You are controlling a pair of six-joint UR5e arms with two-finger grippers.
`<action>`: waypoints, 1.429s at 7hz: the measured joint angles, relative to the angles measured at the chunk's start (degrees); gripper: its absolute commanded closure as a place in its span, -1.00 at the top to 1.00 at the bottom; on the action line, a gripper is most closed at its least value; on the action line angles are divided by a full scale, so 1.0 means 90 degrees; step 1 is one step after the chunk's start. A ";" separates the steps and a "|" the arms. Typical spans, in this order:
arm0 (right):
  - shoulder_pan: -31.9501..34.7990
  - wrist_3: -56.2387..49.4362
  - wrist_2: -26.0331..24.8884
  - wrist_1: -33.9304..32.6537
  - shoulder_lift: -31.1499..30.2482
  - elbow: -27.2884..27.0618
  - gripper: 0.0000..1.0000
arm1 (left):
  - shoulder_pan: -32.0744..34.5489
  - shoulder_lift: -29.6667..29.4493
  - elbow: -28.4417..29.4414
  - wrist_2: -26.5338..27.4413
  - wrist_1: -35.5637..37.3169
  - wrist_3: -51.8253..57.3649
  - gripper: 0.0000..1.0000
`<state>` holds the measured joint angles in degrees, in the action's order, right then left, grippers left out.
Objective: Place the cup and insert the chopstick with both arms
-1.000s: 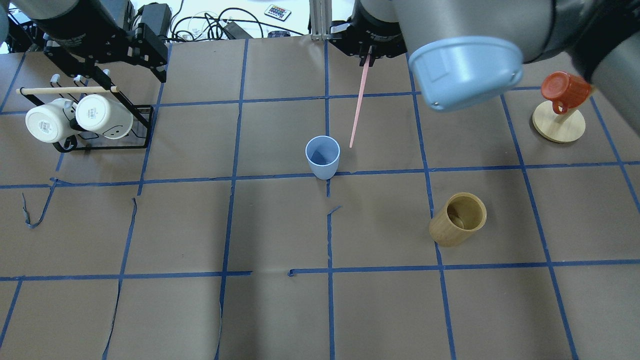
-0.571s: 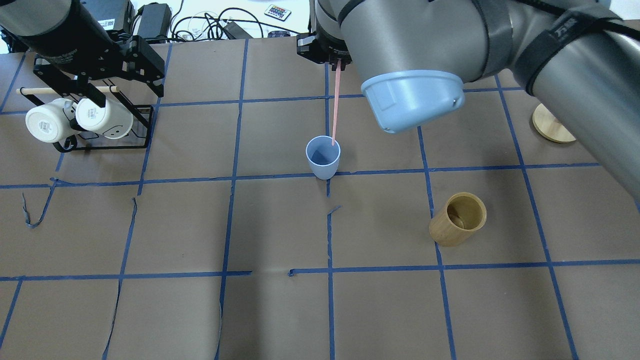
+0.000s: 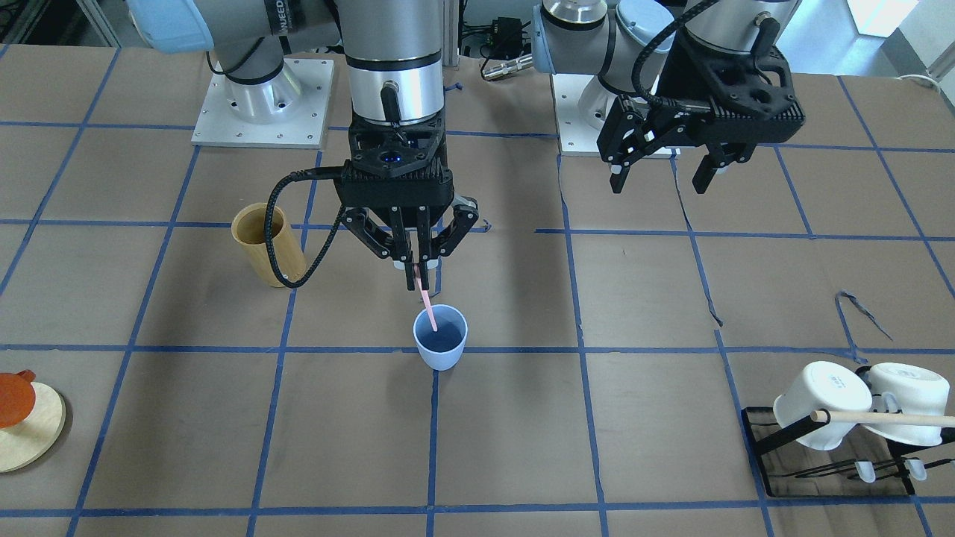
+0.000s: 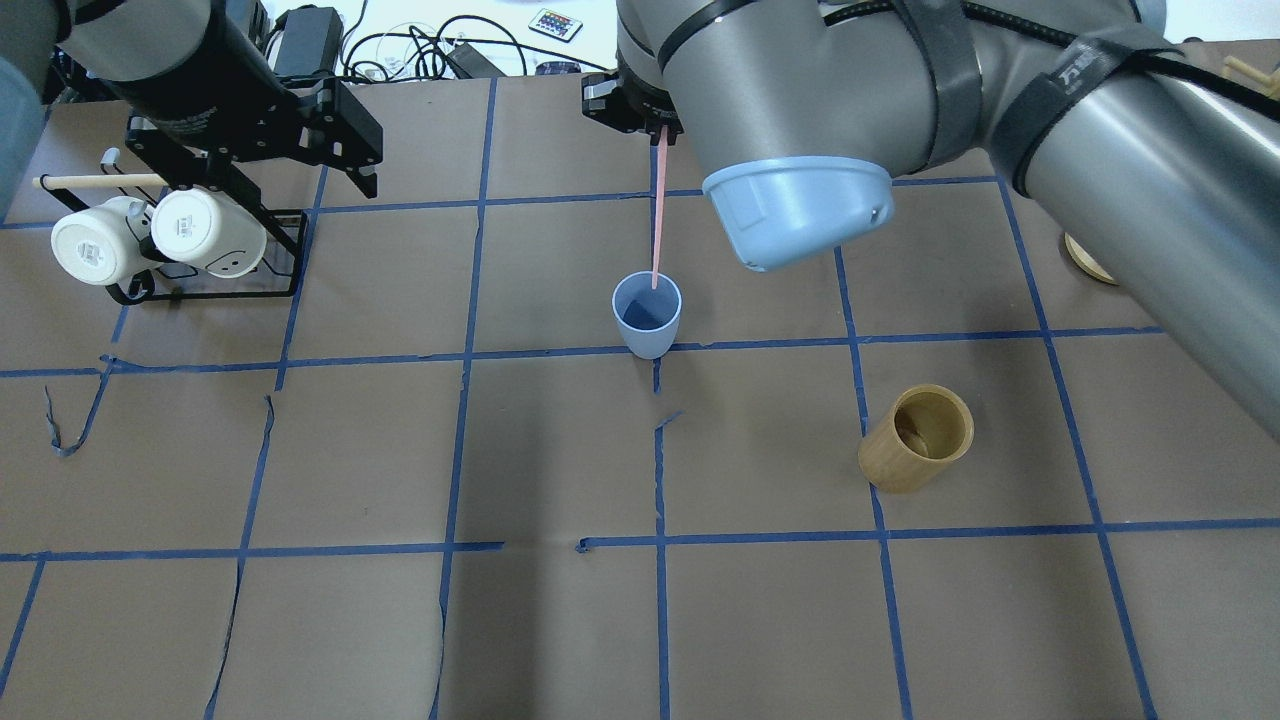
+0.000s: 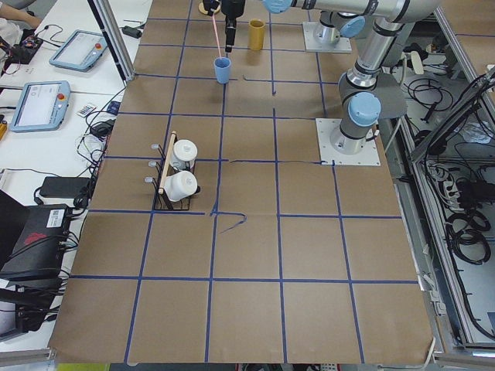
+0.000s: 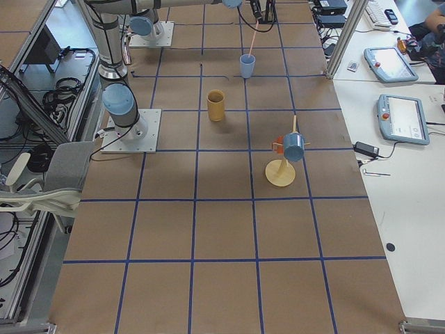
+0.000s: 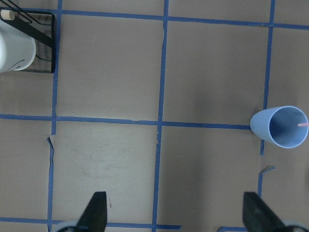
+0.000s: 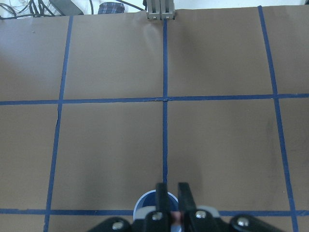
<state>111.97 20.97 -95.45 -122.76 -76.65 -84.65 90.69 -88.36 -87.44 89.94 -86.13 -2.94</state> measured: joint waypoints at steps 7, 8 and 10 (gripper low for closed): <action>0.0000 0.0142 -0.0015 -0.0246 0.0099 -0.0164 1.00 | -0.0022 0.0092 -0.0051 0.0102 -0.0171 0.0208 1.00; -0.0005 0.0132 -0.0041 -0.0342 0.0094 -0.0142 1.00 | -0.0020 0.0112 -0.0064 0.0104 -0.0283 0.0215 1.00; -0.0164 0.0060 -0.0013 -0.0015 -0.0002 0.0034 1.00 | -0.0019 0.0129 -0.0109 0.0098 -0.0405 0.0228 1.00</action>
<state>110.50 21.51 -95.56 -122.90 -76.67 -84.35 90.53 -87.20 -88.42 90.82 -89.78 -0.89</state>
